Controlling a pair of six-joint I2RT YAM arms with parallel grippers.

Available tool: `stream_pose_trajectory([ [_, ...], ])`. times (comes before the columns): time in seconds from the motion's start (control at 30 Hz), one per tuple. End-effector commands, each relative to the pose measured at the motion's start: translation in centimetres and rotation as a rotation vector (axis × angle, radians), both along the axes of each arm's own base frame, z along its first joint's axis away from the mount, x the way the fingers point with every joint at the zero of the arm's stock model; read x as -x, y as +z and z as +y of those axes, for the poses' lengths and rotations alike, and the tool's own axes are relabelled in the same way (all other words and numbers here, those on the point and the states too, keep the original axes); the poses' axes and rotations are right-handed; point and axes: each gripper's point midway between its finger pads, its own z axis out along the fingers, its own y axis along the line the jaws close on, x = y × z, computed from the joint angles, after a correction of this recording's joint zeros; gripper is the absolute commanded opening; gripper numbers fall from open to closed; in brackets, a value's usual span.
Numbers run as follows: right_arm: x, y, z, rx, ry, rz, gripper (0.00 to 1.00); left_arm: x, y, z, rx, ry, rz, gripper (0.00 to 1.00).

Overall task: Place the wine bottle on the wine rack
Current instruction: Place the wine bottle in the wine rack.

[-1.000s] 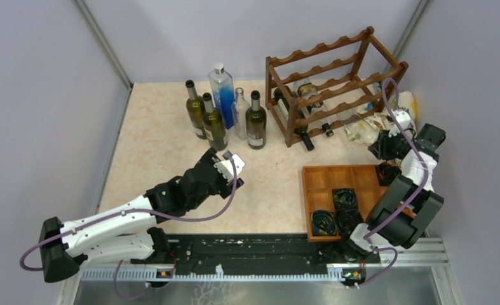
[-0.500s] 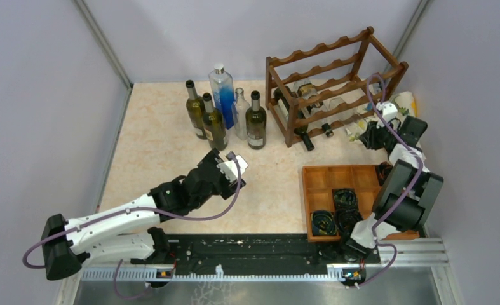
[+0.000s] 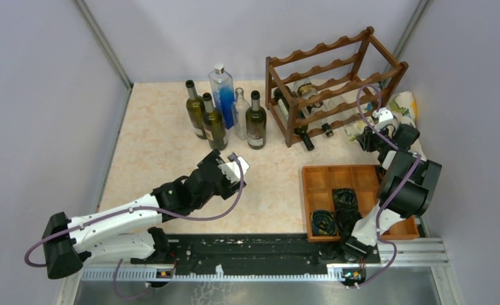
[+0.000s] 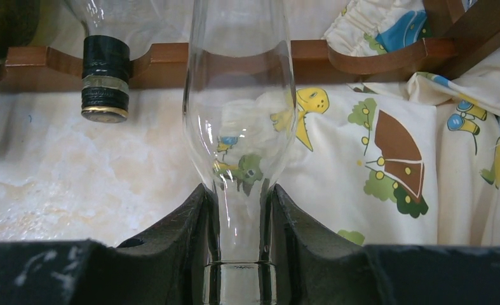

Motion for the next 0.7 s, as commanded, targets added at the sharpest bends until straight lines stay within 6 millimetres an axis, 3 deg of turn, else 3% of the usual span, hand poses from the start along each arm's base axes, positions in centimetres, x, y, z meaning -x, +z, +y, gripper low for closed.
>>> stream_pose_trajectory([
  [0.0,-3.5,5.5,0.1,0.088,0.083,-0.274,0.0,-0.4,0.9,0.3,0.026,0.009,-0.048,0.96],
  [0.67,-7.2,5.9,1.5,0.103,0.167,-0.418,0.0,-0.8,-0.6,0.9,-0.056,0.033,-0.05,0.96],
])
